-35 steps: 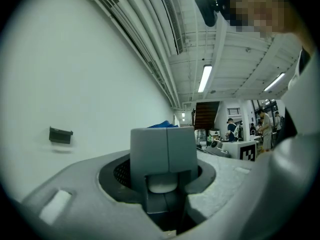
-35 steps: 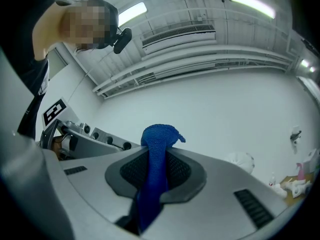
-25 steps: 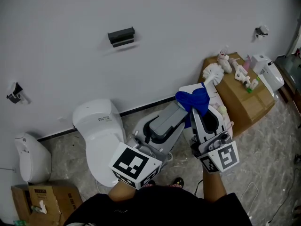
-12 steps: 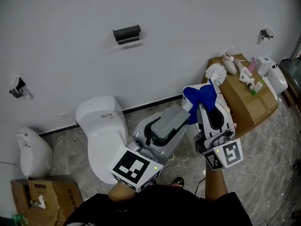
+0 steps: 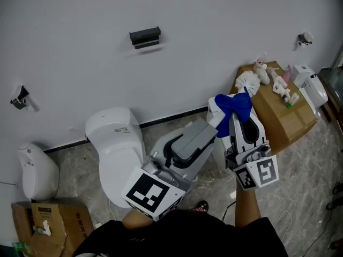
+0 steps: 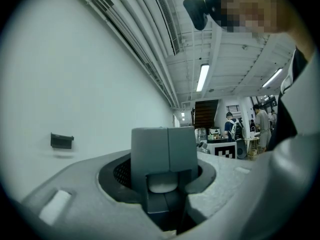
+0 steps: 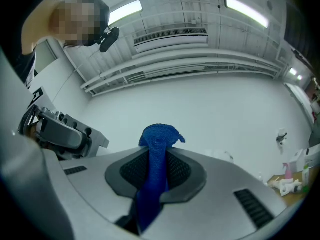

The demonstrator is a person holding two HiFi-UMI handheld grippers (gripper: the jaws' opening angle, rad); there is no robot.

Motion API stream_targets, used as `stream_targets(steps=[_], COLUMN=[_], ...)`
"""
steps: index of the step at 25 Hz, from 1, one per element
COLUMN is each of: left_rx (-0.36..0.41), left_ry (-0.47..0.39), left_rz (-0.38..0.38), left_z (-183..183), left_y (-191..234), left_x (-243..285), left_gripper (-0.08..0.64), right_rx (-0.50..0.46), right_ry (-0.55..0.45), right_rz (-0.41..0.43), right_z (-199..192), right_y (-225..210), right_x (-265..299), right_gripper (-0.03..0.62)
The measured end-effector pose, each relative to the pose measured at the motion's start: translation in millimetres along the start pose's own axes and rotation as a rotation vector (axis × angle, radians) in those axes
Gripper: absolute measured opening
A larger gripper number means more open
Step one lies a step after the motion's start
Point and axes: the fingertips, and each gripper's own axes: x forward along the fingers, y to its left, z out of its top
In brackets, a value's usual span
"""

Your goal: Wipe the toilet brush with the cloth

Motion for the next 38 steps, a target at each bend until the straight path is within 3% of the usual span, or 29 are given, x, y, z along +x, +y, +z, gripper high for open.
stream_targets(steps=[19, 38], left_rx=[-0.009, 0.030], left_ry=[-0.004, -0.009], left_rz=[-0.007, 0.014], left_z=[6.1, 11.4], left_y=[-5.4, -15.1], left_x=[-3.8, -12.1], left_gripper=[0.181, 0.183], right_rx=[-0.062, -0.092], right_ry=[0.039, 0.093], right_rz=[-0.058, -0.115], right_z=[-5.1, -14.0], right_y=[-35.3, -66.7], right_x=[3.9, 6.4], right_gripper=[0.067, 0.066])
